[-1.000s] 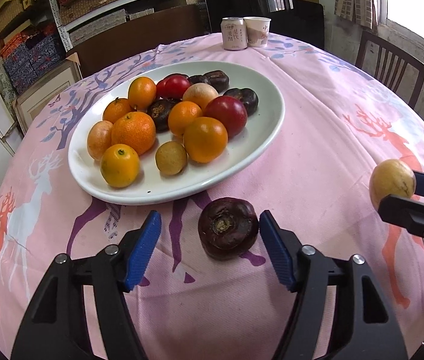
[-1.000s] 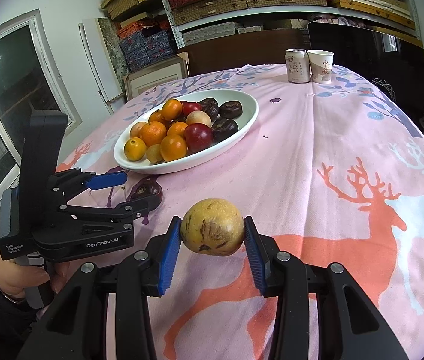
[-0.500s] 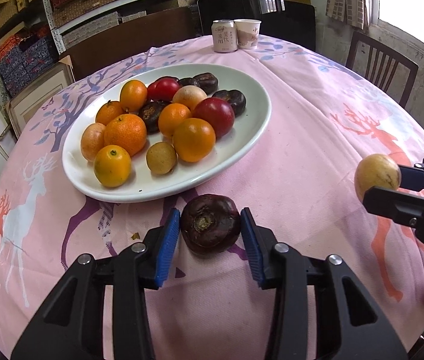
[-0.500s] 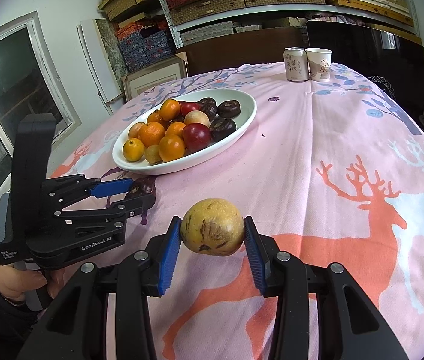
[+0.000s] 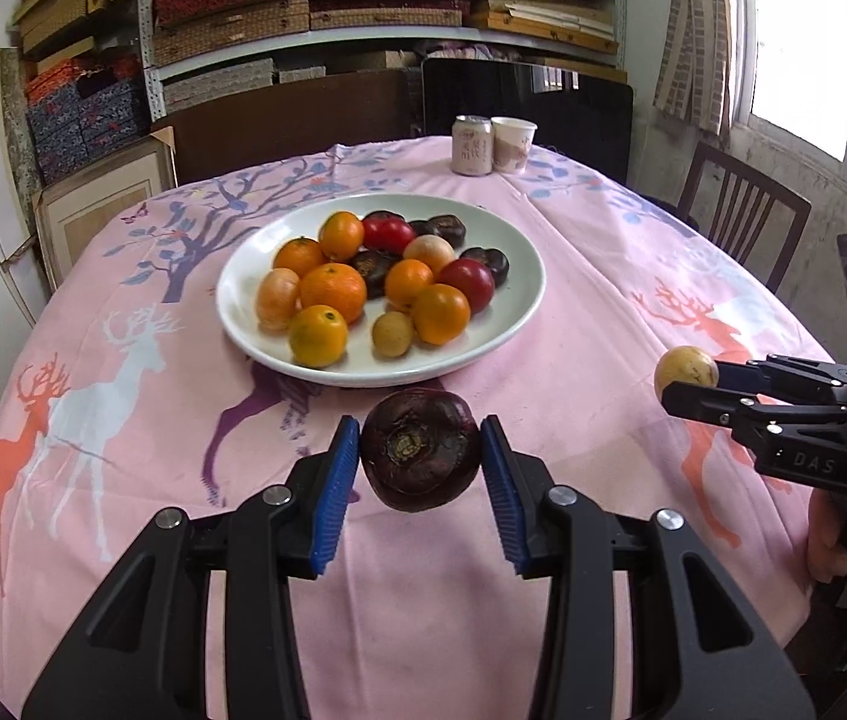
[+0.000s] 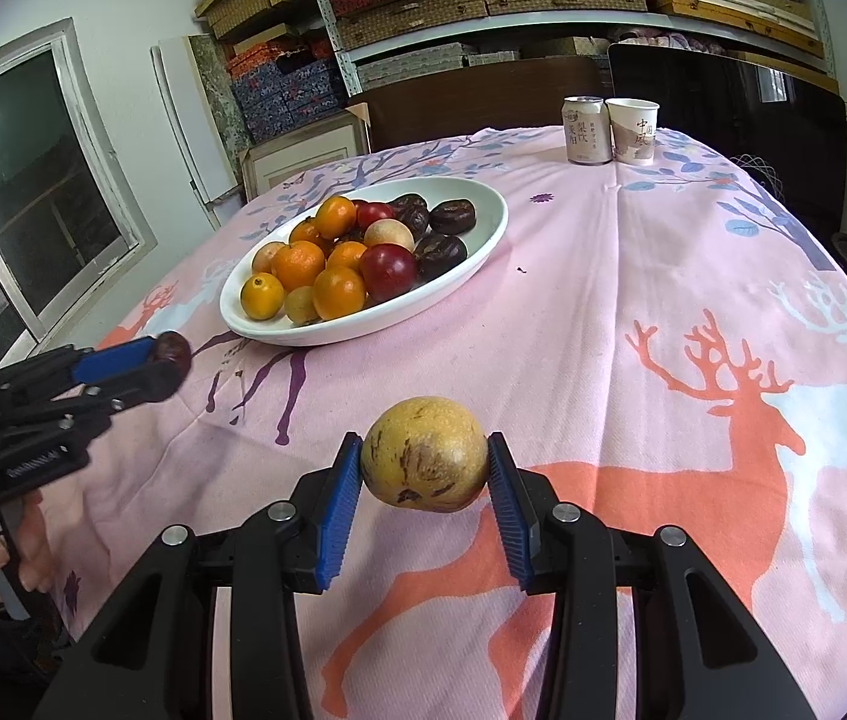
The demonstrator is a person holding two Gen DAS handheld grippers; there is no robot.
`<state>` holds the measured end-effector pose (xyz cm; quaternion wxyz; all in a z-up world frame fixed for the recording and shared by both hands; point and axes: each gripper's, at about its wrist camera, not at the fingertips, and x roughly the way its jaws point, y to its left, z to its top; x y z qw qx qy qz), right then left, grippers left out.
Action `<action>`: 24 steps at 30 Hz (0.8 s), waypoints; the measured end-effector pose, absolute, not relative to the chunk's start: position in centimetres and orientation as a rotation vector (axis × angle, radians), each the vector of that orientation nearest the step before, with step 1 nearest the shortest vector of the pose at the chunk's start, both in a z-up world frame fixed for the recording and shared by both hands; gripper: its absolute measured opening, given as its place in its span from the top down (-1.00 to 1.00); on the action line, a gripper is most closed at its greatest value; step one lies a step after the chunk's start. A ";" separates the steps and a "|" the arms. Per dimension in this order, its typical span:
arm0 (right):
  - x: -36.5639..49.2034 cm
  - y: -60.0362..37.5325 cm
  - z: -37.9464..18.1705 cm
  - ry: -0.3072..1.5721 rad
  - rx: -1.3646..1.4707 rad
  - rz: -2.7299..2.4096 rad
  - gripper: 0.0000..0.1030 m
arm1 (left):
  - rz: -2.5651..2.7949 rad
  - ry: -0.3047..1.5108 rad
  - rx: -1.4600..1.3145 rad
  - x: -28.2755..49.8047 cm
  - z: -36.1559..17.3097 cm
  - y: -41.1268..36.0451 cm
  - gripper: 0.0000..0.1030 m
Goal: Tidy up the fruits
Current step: 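Lower the dark fruit and pale yellow fruit onto the plate, opening both tools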
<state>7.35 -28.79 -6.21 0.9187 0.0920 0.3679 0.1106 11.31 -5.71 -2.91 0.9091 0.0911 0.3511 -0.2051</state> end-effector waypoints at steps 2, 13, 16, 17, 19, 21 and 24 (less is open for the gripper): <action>7.3 -28.9 -6.2 0.763 0.192 0.224 0.18 | -0.422 0.714 0.179 11.1 -2.4 -5.0 0.21; 12.6 -27.8 3.2 0.685 0.078 0.269 0.18 | -0.423 0.662 0.186 17.7 2.8 -5.7 0.21; 16.7 -26.8 5.3 0.667 0.024 0.272 0.18 | -0.439 0.708 0.166 21.4 2.9 -7.0 0.21; 18.3 -26.5 5.5 0.673 0.014 0.278 0.18 | -0.439 0.723 0.164 22.5 2.6 -7.5 0.21; 21.3 -26.1 5.1 0.699 0.010 0.280 0.18 | -0.433 0.748 0.173 24.6 1.6 -8.6 0.21; 24.2 -25.9 3.9 0.740 0.020 0.292 0.18 | -0.429 0.778 0.170 26.2 0.4 -9.2 0.21; 27.5 -25.7 1.2 0.796 0.043 0.289 0.18 | -0.414 0.826 0.158 28.7 -1.6 -9.3 0.21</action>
